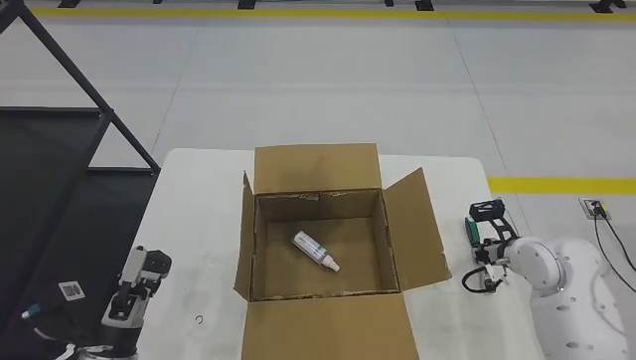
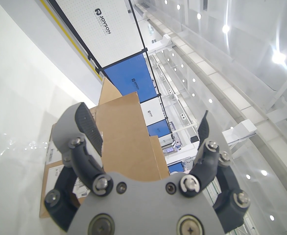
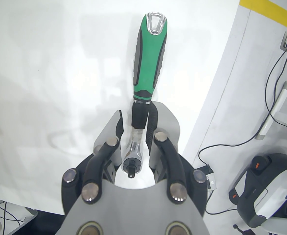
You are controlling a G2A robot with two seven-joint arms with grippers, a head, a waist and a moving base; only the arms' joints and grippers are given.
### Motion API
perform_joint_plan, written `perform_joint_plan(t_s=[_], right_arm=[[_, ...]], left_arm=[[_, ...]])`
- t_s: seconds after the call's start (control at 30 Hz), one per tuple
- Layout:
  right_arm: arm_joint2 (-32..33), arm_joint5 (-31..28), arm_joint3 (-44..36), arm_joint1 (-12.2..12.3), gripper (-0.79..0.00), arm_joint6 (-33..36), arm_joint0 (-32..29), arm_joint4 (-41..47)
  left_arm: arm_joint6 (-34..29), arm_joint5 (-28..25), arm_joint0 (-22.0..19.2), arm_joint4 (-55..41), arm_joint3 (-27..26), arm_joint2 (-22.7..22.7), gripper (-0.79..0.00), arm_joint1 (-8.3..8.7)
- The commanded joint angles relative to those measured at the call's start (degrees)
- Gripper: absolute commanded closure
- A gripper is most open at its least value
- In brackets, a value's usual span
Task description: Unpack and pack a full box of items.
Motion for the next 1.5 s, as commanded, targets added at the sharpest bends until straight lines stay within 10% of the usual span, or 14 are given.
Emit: perform_joint_plan(t_s=[0.0,0.57,0.73,0.9,1.47], right_arm=[[-0.5,0.2,0.6,0.1,-0.268,0.4,0.5,-0.3],[-2.8,1.0,6.5,1.0,-0.243,-1.1,2.2,0.5],[-3.3,1.0,6.9,1.3,0.0,-1.4,2.3,1.0],[-2.9,2.0,5.4,1.7,0.0,-2.3,2.1,1.6],[-3.3,9.2,-45.4,2.1,0.0,-9.0,-12.6,4.7]], left_arm=[[0.1,-0.1,0.0,0.0,0.0,0.0,-0.785,0.0],[0.0,-0.1,0.1,0.1,0.0,-0.1,-0.785,0.06],[-0.1,0.0,0.1,0.2,-0.1,-0.1,-0.785,0.08],[-0.1,-0.2,0.1,0.1,-0.1,-0.2,-0.785,0.1],[-0.6,-0.2,-0.1,-0.3,-0.7,0.2,-0.785,0.16]])
